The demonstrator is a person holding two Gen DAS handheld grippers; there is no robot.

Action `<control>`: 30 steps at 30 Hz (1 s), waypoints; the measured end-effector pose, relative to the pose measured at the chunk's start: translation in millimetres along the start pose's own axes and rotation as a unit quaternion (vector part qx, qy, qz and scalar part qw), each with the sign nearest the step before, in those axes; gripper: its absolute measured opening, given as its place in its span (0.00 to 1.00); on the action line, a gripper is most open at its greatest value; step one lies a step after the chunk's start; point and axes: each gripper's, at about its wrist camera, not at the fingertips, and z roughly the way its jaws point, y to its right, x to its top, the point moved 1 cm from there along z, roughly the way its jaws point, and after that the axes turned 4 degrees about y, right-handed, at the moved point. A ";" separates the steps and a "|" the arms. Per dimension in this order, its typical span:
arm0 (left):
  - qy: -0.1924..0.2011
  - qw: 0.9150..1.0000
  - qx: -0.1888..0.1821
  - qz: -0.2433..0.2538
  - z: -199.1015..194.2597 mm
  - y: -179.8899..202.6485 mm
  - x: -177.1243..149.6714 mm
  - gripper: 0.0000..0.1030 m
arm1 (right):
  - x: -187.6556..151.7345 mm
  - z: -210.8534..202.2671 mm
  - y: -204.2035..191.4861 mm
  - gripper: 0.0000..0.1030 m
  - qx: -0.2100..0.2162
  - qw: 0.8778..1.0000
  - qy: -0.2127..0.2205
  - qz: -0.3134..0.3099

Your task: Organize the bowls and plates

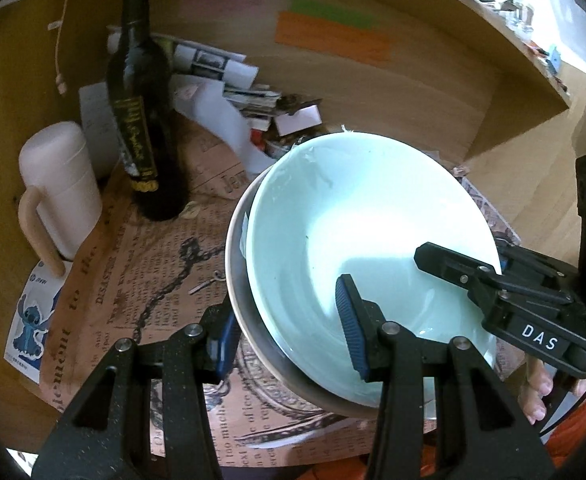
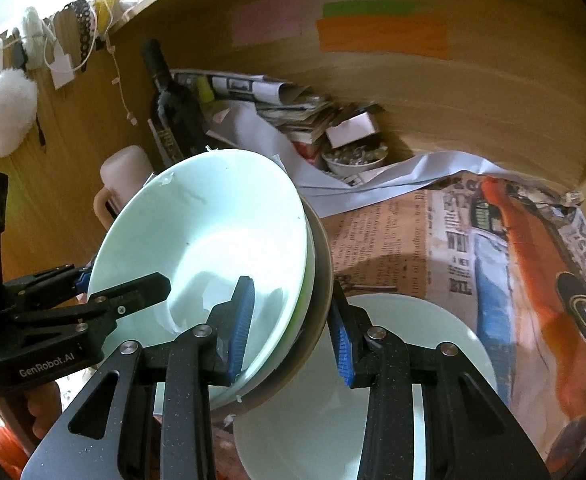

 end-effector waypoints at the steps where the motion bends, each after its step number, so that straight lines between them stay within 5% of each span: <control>1: 0.001 1.000 -0.003 0.002 -0.1 3.3 0.3 0.44 | -0.3 -3.9 2.5 0.32 -0.003 1.000 0.003 0.001; 30: -0.011 0.996 -0.063 0.066 0.5 86.7 -20.4 0.44 | -37.4 -76.8 58.6 0.32 -0.074 0.996 0.029 0.038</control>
